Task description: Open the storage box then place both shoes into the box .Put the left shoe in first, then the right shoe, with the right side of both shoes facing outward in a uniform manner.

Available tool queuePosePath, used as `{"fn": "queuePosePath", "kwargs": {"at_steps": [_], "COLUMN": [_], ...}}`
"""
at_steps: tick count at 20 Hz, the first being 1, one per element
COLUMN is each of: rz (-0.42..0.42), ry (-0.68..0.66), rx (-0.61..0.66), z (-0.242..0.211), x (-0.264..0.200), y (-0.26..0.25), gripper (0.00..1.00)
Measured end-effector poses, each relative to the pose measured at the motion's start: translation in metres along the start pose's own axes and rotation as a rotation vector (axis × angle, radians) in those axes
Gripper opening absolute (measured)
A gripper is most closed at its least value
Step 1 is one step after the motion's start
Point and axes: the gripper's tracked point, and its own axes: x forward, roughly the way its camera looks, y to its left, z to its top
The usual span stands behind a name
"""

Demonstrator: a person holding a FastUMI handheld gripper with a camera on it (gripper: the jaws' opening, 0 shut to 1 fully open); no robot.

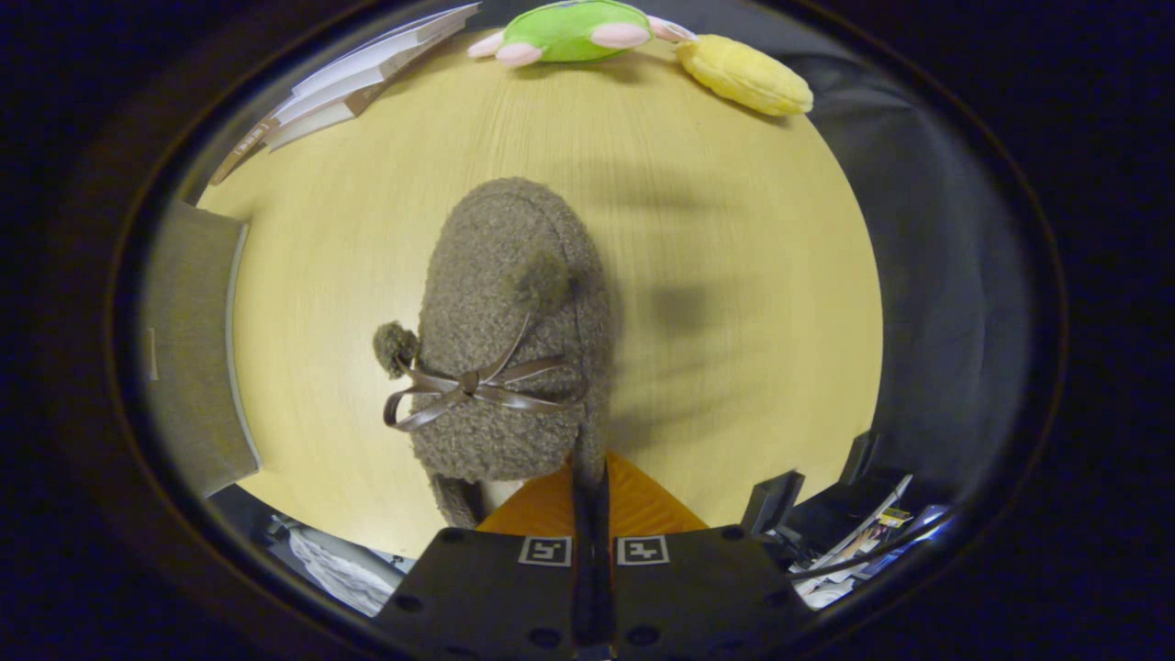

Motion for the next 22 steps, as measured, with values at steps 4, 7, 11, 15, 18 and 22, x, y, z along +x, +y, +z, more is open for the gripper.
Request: {"fn": "queuePosePath", "kwargs": {"at_steps": [4,7,11,15,18,22], "rz": [-0.076,-0.118,-0.163,-0.187,-0.198,-0.198], "ry": [-0.009,-0.023,-0.072,-0.129,-0.185,-0.264], "rx": [-0.008,0.009,0.03,0.035,0.064,0.101], "z": [-0.007,-0.011,-0.008,-0.003,0.005,0.015], "x": [-0.02,-0.037,-0.07,-0.117,-0.162,-0.224], "y": [-0.002,-0.002,0.004,0.021,0.038,0.068], "gripper": [0.04,0.04,0.04,0.04,0.03,0.04]}}
